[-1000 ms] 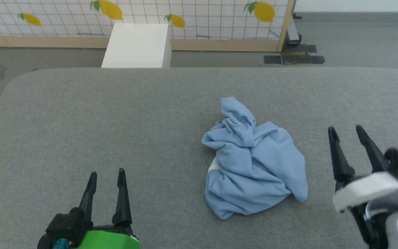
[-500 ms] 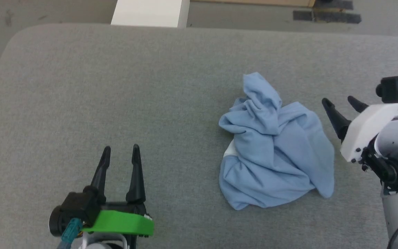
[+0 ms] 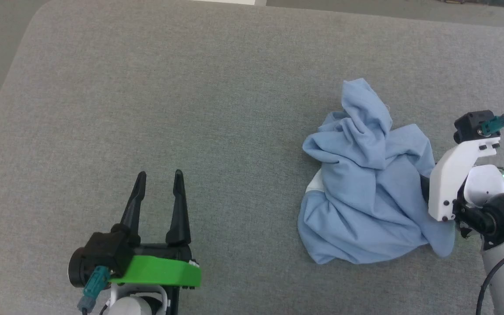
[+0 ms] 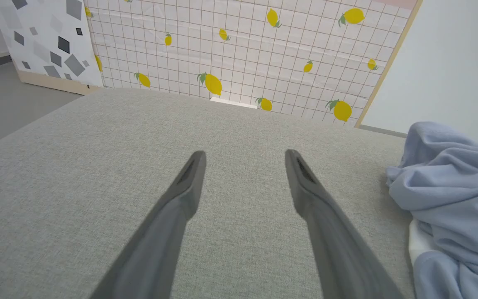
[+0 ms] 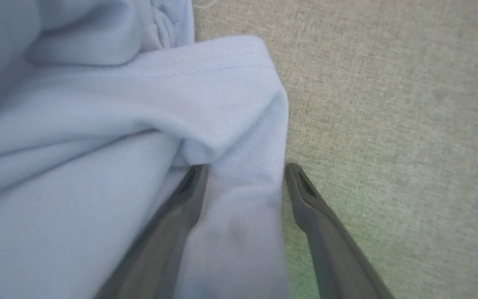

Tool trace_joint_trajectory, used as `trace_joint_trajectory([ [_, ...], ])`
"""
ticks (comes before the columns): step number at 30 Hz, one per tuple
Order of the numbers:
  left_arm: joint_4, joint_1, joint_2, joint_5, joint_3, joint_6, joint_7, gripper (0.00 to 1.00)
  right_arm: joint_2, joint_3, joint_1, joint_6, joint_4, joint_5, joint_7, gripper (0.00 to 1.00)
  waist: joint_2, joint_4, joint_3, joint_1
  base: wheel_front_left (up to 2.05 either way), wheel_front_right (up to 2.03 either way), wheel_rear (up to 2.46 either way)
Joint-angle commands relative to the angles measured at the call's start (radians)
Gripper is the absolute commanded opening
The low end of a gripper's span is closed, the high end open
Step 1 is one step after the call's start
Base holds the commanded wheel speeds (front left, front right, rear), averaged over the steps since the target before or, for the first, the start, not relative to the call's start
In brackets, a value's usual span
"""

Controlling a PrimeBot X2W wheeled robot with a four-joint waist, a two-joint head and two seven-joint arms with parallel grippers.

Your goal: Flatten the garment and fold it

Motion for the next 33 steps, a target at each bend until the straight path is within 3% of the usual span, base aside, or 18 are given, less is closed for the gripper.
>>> trace_joint_trajectory([
  [1, 0.003, -0.004, -0.004, 0.009, 0.01, -0.003, -0.005, 1.0, 0.01, 0.008, 0.03, -0.001, 0.002, 0.007, -0.001, 0.0, 0.0, -0.007, -0.02, 0.0, 0.0, 0.0, 0.0],
  [7, 0.01, 0.02, -0.007, 0.012, 0.037, -0.004, -0.005, 1.0, 0.013, -0.038, 0.013, -0.001, -0.042, 0.012, -0.109, 0.0, 0.0, -0.041, -0.093, 0.0, 0.0, 0.0, 0.0],
  [11, 0.013, 0.039, -0.007, 0.014, 0.048, -0.006, -0.005, 1.0, -0.028, -0.066, -0.021, -0.001, -0.078, -0.001, -0.197, 0.0, 0.0, -0.064, -0.134, 0.0, 0.0, 0.0, 0.0],
  [18, 0.007, 0.072, -0.007, 0.018, 0.056, -0.005, -0.005, 1.0, -0.059, -0.243, 0.028, -0.001, -0.157, -0.049, -0.245, 0.0, 0.0, -0.09, -0.164, 0.0, 0.0, 0.0, 0.0],
  [25, 0.002, 0.096, -0.001, 0.019, 0.051, -0.003, -0.003, 1.0, 0.03, -0.484, 0.26, -0.001, -0.215, -0.131, -0.235, 0.0, 0.0, -0.103, -0.157, 0.0, 0.0, 0.0, 0.0],
  [29, -0.001, 0.094, 0.004, 0.02, 0.048, -0.002, 0.003, 1.0, 0.102, -0.556, 0.365, -0.001, -0.199, -0.166, -0.247, 0.0, 0.0, -0.106, -0.153, 0.0, 0.0, 0.0, 0.0],
  [33, 0.003, 0.086, 0.009, 0.018, 0.044, -0.004, 0.011, 1.0, 0.135, -0.565, 0.417, -0.001, -0.167, -0.187, -0.256, 0.0, 0.0, -0.113, -0.153, 0.0, 0.0, 0.0, 0.0],
])
